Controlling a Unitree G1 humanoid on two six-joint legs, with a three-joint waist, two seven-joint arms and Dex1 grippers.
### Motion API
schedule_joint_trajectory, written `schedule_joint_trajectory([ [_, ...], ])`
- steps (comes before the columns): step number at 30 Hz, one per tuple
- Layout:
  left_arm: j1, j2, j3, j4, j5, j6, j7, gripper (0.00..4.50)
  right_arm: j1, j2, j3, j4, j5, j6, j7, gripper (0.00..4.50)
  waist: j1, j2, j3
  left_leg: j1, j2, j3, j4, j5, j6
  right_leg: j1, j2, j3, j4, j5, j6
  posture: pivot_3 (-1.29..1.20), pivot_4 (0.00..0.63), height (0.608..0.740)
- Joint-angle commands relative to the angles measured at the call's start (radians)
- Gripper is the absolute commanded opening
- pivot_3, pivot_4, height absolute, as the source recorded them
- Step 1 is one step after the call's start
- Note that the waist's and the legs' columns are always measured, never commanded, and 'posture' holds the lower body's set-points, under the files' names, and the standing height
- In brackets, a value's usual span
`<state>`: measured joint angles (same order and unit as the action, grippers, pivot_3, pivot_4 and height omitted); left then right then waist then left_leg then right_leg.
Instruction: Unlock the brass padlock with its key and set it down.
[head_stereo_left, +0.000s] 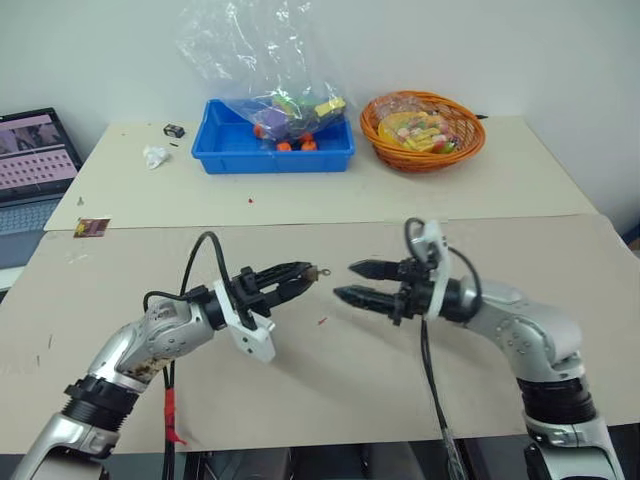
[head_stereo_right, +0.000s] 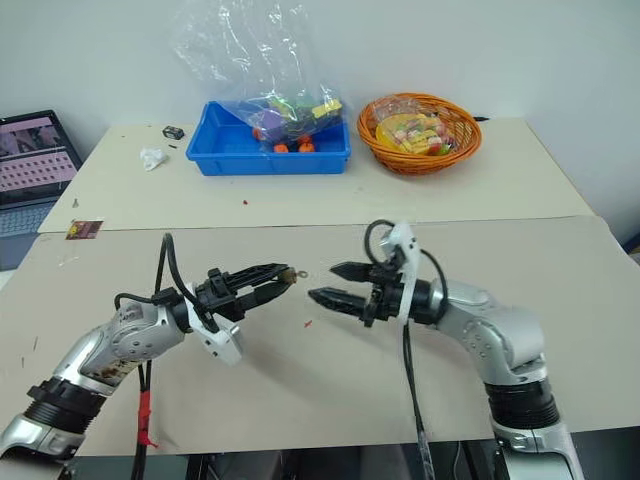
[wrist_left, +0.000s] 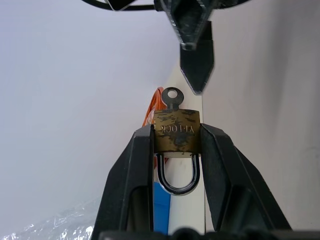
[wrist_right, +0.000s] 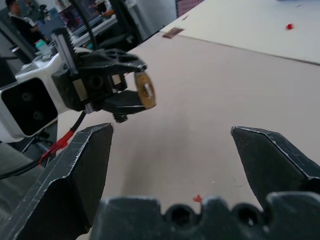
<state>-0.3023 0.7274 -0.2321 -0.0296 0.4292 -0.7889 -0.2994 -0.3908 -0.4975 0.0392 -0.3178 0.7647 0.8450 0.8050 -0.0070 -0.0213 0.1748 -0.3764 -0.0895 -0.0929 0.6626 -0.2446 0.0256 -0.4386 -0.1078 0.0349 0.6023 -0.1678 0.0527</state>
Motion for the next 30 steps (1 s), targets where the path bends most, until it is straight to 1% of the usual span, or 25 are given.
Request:
schedule_joint_trajectory([
  [1,0.029,-0.008,0.026,-0.079,-0.031,0.016,-0.020,0.81,-0.015,-0.005,-0.018,-0.054,0.014,-0.028,0.015,4.50,-0.003,0.000,0.000,0.000,0.000,0.000,0.000,0.000,0.000,0.000,0.000,0.000,0.000,0.000,0.000,0.00,0.150,0.740],
  [6,0.055,-0.019,0.025,-0.114,-0.020,0.011,-0.042,0.81,-0.014,-0.002,-0.030,-0.053,0.028,-0.024,0.012,4.50,-0.006,0.000,0.000,0.000,0.000,0.000,0.000,0.000,0.000,0.000,0.000,0.000,0.001,0.000,0.000,0.00,0.150,0.740],
  [11,0.054,-0.029,0.026,-0.132,-0.019,0.019,-0.059,0.81,-0.012,0.001,-0.032,-0.056,0.036,-0.017,0.009,3.05,-0.006,0.000,0.000,0.002,0.001,0.001,0.000,0.000,0.000,0.000,0.000,0.000,0.003,0.000,0.000,0.00,0.150,0.740],
  [13,0.058,-0.029,0.025,-0.140,-0.023,0.015,-0.067,0.81,-0.008,0.000,-0.034,-0.062,0.039,-0.014,0.007,2.31,-0.006,0.000,0.000,0.003,0.001,0.002,0.000,0.000,0.000,0.000,0.000,0.000,0.003,0.000,0.001,0.00,0.150,0.740],
  [16,0.063,-0.035,0.027,-0.146,-0.024,0.021,-0.071,0.81,-0.003,-0.004,-0.036,-0.066,0.047,-0.011,0.005,1.39,-0.006,0.000,0.000,0.003,0.001,0.003,0.000,0.000,0.000,0.000,0.000,0.001,0.004,0.000,0.001,0.00,0.150,0.740],
  [18,0.064,-0.042,0.028,-0.151,-0.021,0.025,-0.073,0.81,0.000,-0.006,-0.035,-0.068,0.055,-0.007,0.005,0.61,-0.006,0.000,0.000,0.003,0.001,0.003,0.000,0.000,0.000,0.000,0.000,0.001,0.004,0.000,0.000,0.00,0.150,0.740],
  [20,0.065,-0.047,0.030,-0.152,-0.019,0.025,-0.075,0.81,0.001,-0.011,-0.032,-0.068,0.059,-0.007,0.005,0.02,-0.005,0.000,0.000,0.003,0.001,0.003,0.000,0.000,0.000,0.000,0.000,0.001,0.004,0.000,0.001,0.00,0.150,0.740],
  [27,0.036,-0.050,0.053,-0.129,0.023,-0.010,-0.047,0.81,-0.009,-0.023,-0.029,-0.065,0.098,0.043,0.001,0.02,-0.006,0.000,0.000,0.004,0.001,0.004,0.000,0.000,0.000,0.000,0.000,0.001,0.004,0.000,0.001,0.00,0.150,0.740],
  [30,0.013,-0.053,0.071,-0.119,0.081,-0.042,-0.006,0.81,-0.016,-0.027,-0.034,-0.063,0.139,0.090,-0.004,0.02,-0.005,0.000,0.000,0.004,0.001,0.004,0.000,0.000,0.000,0.000,0.000,0.001,0.004,0.000,0.000,0.00,0.150,0.740],
])
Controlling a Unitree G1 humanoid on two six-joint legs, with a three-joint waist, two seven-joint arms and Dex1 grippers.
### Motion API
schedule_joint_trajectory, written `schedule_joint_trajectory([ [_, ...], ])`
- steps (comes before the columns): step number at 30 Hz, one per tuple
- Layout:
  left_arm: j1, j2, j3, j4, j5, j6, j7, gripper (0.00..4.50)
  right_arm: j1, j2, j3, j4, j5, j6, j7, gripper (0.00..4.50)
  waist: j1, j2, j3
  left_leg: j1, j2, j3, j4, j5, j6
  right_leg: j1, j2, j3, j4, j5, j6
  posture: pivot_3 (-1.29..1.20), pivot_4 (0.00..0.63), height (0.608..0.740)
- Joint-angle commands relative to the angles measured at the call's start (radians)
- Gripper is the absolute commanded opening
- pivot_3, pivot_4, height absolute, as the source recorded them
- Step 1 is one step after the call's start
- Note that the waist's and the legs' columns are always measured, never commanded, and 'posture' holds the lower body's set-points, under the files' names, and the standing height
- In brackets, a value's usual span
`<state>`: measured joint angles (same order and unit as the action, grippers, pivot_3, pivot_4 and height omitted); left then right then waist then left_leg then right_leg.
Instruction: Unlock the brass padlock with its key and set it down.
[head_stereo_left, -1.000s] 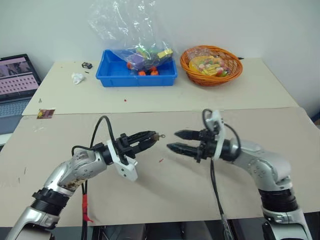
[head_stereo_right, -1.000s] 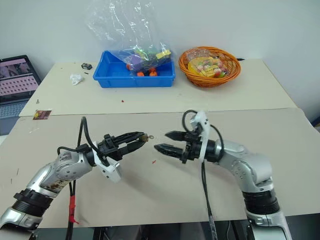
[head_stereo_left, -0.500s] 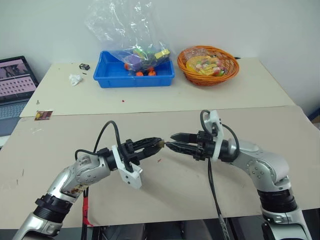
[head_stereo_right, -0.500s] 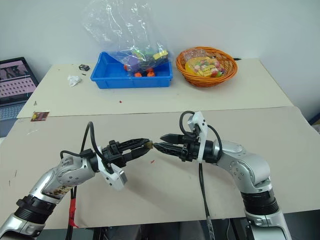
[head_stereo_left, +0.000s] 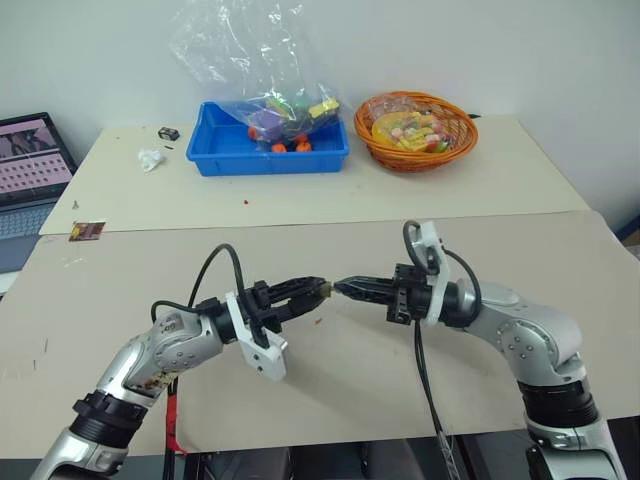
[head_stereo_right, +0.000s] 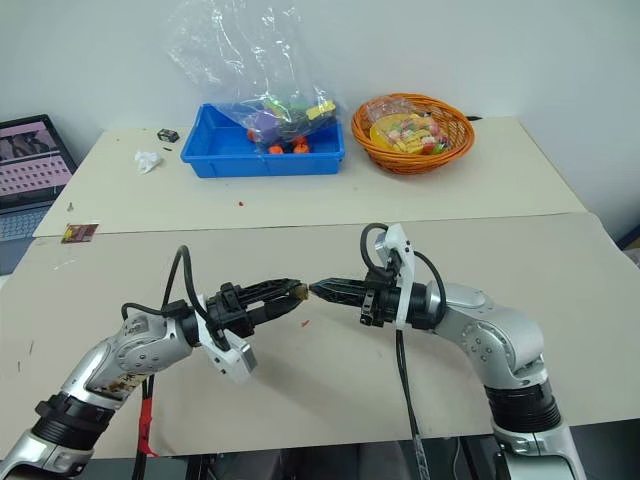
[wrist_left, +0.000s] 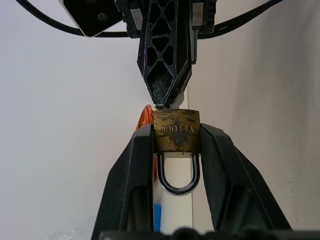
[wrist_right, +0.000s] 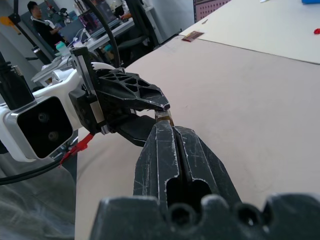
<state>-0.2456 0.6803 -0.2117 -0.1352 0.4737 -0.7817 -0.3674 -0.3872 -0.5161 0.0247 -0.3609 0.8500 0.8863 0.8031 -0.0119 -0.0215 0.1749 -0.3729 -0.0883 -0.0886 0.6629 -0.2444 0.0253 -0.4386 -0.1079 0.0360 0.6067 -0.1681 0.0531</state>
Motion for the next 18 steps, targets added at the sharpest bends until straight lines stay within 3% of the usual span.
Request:
schedule_joint_trajectory([
  [1,-0.056,-0.008,0.057,-0.009,0.070,-0.065,0.085,0.81,-0.022,-0.012,-0.021,-0.021,0.071,0.068,-0.002,0.02,0.001,0.000,0.000,0.000,0.000,0.000,0.000,0.000,0.000,0.000,0.000,0.000,0.000,0.000,0.000,0.00,0.150,0.740],
  [5,-0.097,-0.024,0.083,0.008,0.201,-0.146,0.195,0.81,-0.023,-0.058,-0.003,-0.012,0.122,0.196,-0.004,0.02,0.001,0.000,0.000,0.000,0.000,0.000,0.000,0.000,0.000,0.000,0.000,0.000,0.000,0.000,0.000,0.00,0.150,0.740],
  [9,-0.102,-0.033,0.081,0.016,0.264,-0.192,0.245,0.81,-0.047,-0.010,-0.077,0.055,0.284,0.335,-0.098,0.02,0.000,-0.001,0.000,0.000,0.000,0.001,0.000,0.000,0.000,0.000,0.000,0.000,0.000,0.000,-0.001,0.00,0.150,0.740],
  [12,-0.096,-0.038,0.082,0.016,0.289,-0.202,0.272,0.81,-0.059,-0.004,-0.094,0.056,0.318,0.369,-0.126,0.02,0.001,-0.001,0.000,0.000,0.000,0.002,0.000,0.000,0.000,0.000,0.000,0.001,0.000,0.000,-0.001,0.00,0.150,0.740],
  [15,-0.092,-0.041,0.082,0.014,0.302,-0.203,0.288,0.81,-0.062,-0.006,-0.088,0.049,0.315,0.384,-0.149,0.02,0.000,-0.001,0.000,0.000,0.000,0.003,0.000,0.000,0.000,0.000,0.000,0.001,0.000,0.000,0.000,0.00,0.150,0.740],
  [18,-0.081,-0.043,0.060,0.035,0.236,-0.172,0.246,0.81,-0.058,-0.022,-0.052,-0.004,0.216,0.267,-0.105,0.02,0.000,-0.001,0.000,0.000,0.000,0.003,0.000,0.000,0.001,0.000,0.000,0.001,0.001,0.000,0.000,0.00,0.150,0.740],
])
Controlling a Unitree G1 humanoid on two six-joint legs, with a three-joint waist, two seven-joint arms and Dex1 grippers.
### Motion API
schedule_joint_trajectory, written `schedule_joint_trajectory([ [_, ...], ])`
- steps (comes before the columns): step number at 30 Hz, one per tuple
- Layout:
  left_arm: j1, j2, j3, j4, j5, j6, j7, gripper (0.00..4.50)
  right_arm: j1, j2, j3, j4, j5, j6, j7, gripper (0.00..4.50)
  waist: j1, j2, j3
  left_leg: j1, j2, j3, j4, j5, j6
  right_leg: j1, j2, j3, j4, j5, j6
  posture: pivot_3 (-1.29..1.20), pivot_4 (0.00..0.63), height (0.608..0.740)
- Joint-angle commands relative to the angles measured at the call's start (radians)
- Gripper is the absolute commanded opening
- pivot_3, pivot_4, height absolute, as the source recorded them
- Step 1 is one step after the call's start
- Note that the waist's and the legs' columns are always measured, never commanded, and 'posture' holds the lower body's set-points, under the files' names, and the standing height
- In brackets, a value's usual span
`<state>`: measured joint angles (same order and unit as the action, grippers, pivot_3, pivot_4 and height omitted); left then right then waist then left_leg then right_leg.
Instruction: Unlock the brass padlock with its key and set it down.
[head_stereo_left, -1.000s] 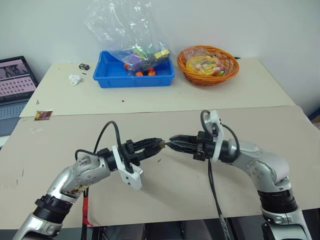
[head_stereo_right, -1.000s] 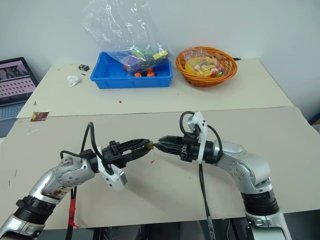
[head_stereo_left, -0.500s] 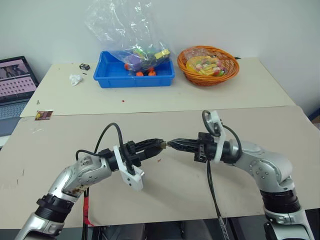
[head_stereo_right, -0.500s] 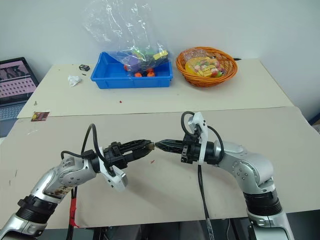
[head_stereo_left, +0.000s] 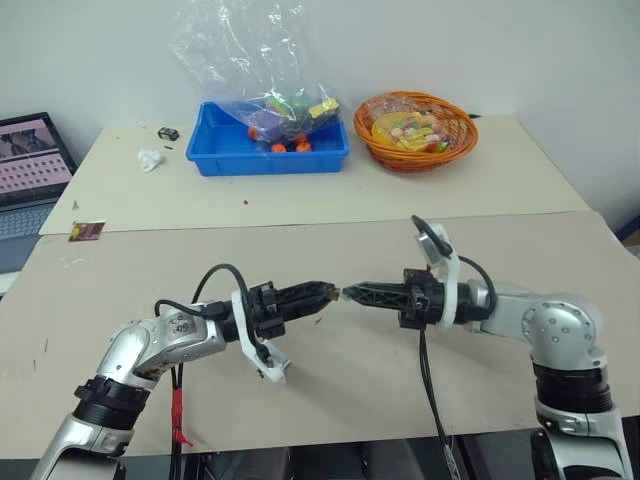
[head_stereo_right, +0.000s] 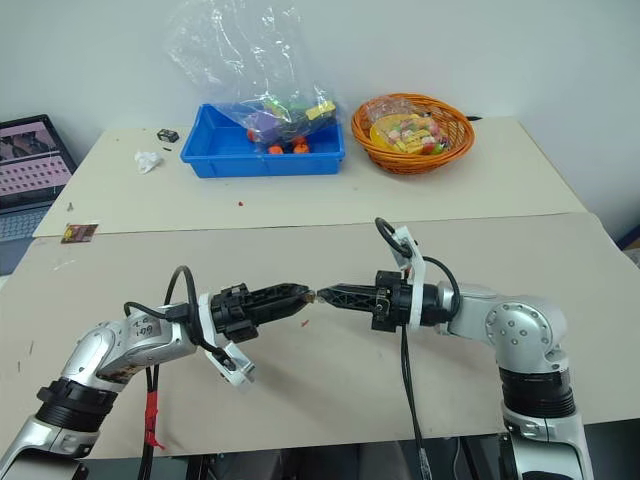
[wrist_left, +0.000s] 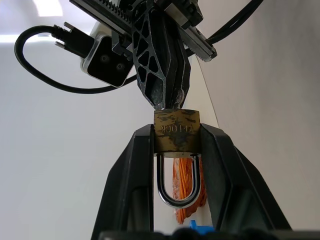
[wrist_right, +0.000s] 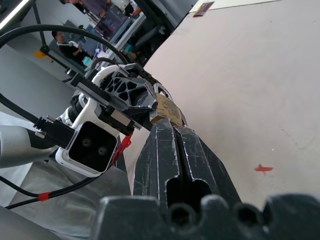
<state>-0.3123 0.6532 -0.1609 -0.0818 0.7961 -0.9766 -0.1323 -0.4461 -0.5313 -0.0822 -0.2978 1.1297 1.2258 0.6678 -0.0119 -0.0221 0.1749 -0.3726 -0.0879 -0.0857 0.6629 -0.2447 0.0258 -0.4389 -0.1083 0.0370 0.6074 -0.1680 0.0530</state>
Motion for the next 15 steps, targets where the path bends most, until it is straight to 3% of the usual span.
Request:
schedule_joint_trajectory([
  [1,-0.007,-0.015,-0.010,-0.007,-0.143,0.050,-0.029,0.81,-0.002,-0.009,0.070,-0.088,-0.124,-0.147,0.049,0.02,-0.001,0.000,0.000,0.000,0.000,0.000,0.000,0.000,0.000,0.000,0.000,0.000,0.000,0.000,0.000,0.00,0.150,0.740],
  [4,0.007,-0.004,-0.060,0.005,-0.276,0.100,-0.129,0.81,-0.014,-0.051,0.141,-0.127,-0.269,-0.285,0.104,0.02,-0.001,0.000,0.000,0.000,0.000,0.001,0.000,0.000,0.000,0.000,0.000,0.000,0.001,-0.004,0.006,0.00,0.150,0.740],
  [11,0.019,-0.006,-0.088,-0.009,-0.297,0.091,-0.182,0.81,-0.020,-0.086,0.158,-0.138,-0.277,-0.283,0.168,2.12,0.000,0.000,0.000,0.001,0.000,0.001,0.000,0.000,0.000,0.000,0.000,0.000,0.001,-0.002,0.004,0.00,0.150,0.740],
  [15,0.021,-0.010,-0.089,-0.007,-0.301,0.096,-0.194,0.81,-0.012,-0.094,0.141,-0.139,-0.261,-0.270,0.181,2.12,0.000,0.000,0.000,0.001,0.000,0.001,0.000,0.000,0.000,0.000,0.000,0.000,0.000,-0.002,0.004,0.00,0.150,0.740],
])
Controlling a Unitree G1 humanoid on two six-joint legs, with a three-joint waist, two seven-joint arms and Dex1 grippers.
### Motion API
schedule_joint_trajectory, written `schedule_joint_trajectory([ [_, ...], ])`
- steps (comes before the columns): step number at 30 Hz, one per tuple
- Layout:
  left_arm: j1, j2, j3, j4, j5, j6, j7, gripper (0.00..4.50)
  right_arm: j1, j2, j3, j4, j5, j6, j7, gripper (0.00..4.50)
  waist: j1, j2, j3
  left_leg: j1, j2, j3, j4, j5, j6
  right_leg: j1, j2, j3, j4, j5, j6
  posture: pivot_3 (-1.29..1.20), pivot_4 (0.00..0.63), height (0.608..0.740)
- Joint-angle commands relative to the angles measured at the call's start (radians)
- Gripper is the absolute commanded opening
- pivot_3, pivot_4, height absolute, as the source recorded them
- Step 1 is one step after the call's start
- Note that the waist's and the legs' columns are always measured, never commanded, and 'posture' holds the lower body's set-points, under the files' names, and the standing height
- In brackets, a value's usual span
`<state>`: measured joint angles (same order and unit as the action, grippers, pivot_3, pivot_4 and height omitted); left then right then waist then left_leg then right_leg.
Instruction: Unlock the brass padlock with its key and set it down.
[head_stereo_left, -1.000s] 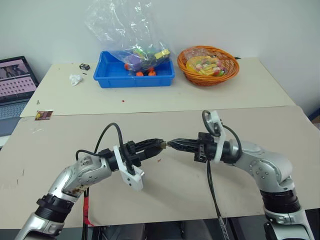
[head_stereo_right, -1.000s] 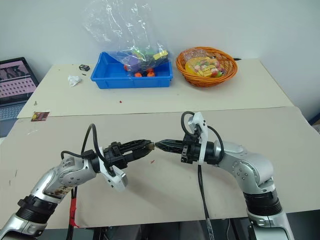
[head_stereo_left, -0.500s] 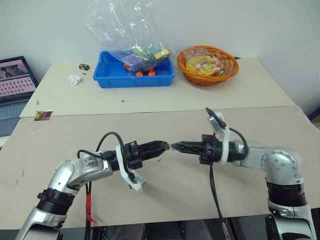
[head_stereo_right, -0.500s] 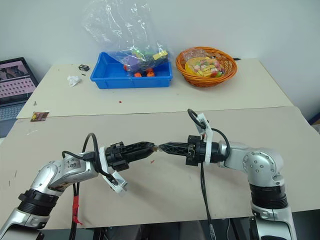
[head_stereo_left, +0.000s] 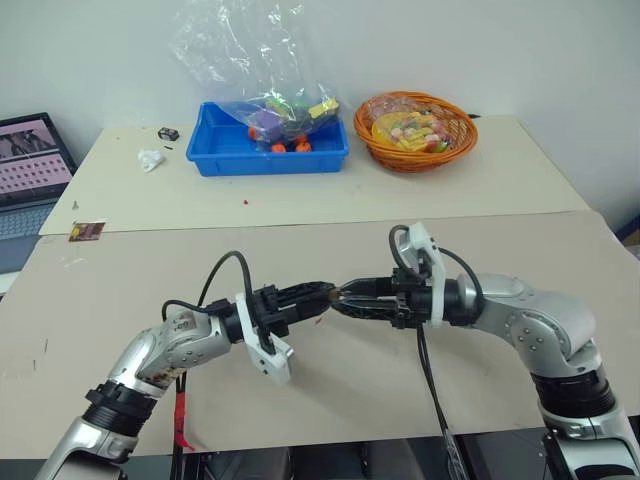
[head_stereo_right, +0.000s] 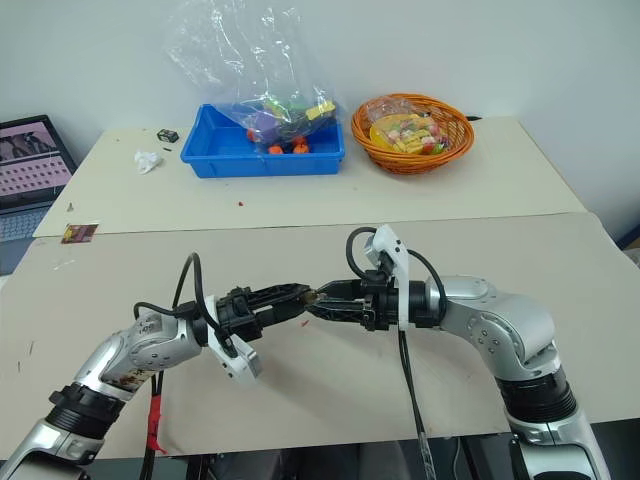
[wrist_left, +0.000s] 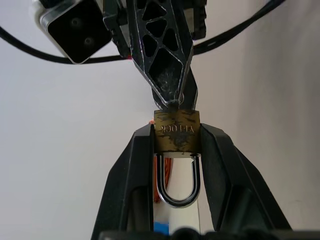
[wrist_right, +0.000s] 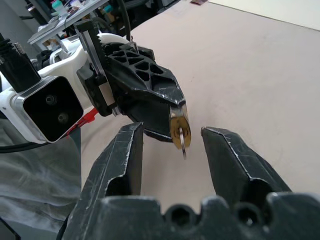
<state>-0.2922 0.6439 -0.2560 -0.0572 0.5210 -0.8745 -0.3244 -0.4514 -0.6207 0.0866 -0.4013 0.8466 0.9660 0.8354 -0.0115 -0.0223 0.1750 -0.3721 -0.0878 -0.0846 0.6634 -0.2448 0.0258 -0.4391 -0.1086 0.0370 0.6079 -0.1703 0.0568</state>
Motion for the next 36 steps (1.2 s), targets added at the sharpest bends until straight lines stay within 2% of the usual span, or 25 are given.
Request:
schedule_joint_trajectory([
  [1,0.001,-0.001,0.006,-0.032,-0.027,-0.005,-0.004,0.81,-0.006,-0.001,-0.030,-0.036,0.024,-0.009,0.010,2.12,-0.001,0.000,0.000,0.000,0.000,0.000,0.000,0.000,0.000,0.000,0.000,0.000,0.000,0.000,0.000,0.00,0.150,0.740],
  [11,-0.005,-0.015,0.009,-0.029,-0.036,0.011,-0.020,0.81,0.002,0.025,-0.027,-0.044,0.032,0.003,-0.018,2.12,0.000,0.000,0.000,0.000,0.000,0.000,0.000,0.000,0.000,0.000,0.000,0.000,0.000,0.000,0.000,0.00,0.150,0.740],
  [14,-0.004,-0.022,0.012,-0.030,-0.037,0.023,-0.022,0.81,0.008,0.031,-0.020,-0.045,0.031,0.007,-0.024,1.45,0.000,0.000,0.000,0.000,0.000,0.000,0.000,0.000,0.000,0.000,0.000,0.000,0.000,0.000,0.000,0.00,0.150,0.740],
  [18,0.000,-0.031,0.013,-0.048,-0.042,0.035,-0.029,0.81,0.016,0.034,-0.017,-0.046,0.031,0.006,-0.033,0.15,-0.001,0.000,0.000,0.000,0.000,0.000,0.000,0.000,0.000,0.000,0.000,0.000,0.000,0.000,0.000,0.00,0.150,0.740],
  [25,-0.003,-0.030,0.017,-0.044,-0.073,0.048,-0.049,0.81,0.018,0.029,-0.008,-0.045,0.023,0.001,-0.031,0.14,0.000,0.000,0.000,0.000,0.000,0.000,0.000,0.000,0.000,0.000,0.000,0.000,0.000,0.000,0.000,0.00,0.150,0.740],
  [27,-0.003,-0.020,0.002,-0.035,-0.151,0.063,-0.091,1.81,0.019,0.024,-0.001,-0.048,0.018,-0.001,-0.025,0.14,0.000,0.000,0.000,0.000,0.000,0.000,0.000,0.000,0.000,0.000,0.000,0.000,0.000,0.000,0.000,0.00,0.150,0.740],
  [28,-0.002,-0.016,0.002,-0.032,-0.174,0.071,-0.104,2.02,0.018,0.023,0.001,-0.048,0.018,0.002,-0.024,0.14,-0.001,0.000,0.000,0.000,0.000,0.000,0.000,0.000,0.000,0.000,0.000,0.000,0.000,0.000,0.000,0.00,0.150,0.740],
  [33,0.015,0.024,0.031,0.007,-0.199,0.084,-0.135,3.94,0.012,0.020,0.003,-0.035,0.013,0.000,-0.017,0.14,-0.002,0.000,0.000,0.000,0.000,0.000,0.000,0.000,0.000,0.000,0.000,0.000,0.000,-0.001,0.001,0.00,0.150,0.740],
  [34,0.022,0.037,0.032,0.021,-0.219,0.089,-0.149,4.25,0.010,0.018,0.003,-0.032,0.012,-0.002,-0.015,0.14,-0.002,0.000,0.000,0.000,0.000,0.000,0.000,0.000,0.000,0.000,0.000,0.000,0.000,-0.001,0.001,0.00,0.150,0.740],
  [36,0.035,0.059,0.052,0.068,-0.259,0.105,-0.161,4.25,0.007,0.011,0.000,-0.025,0.007,-0.006,-0.008,0.14,-0.003,0.000,0.000,0.001,0.000,0.000,0.000,0.000,0.000,0.000,0.000,0.000,0.000,-0.001,0.001,0.00,0.150,0.740],
])
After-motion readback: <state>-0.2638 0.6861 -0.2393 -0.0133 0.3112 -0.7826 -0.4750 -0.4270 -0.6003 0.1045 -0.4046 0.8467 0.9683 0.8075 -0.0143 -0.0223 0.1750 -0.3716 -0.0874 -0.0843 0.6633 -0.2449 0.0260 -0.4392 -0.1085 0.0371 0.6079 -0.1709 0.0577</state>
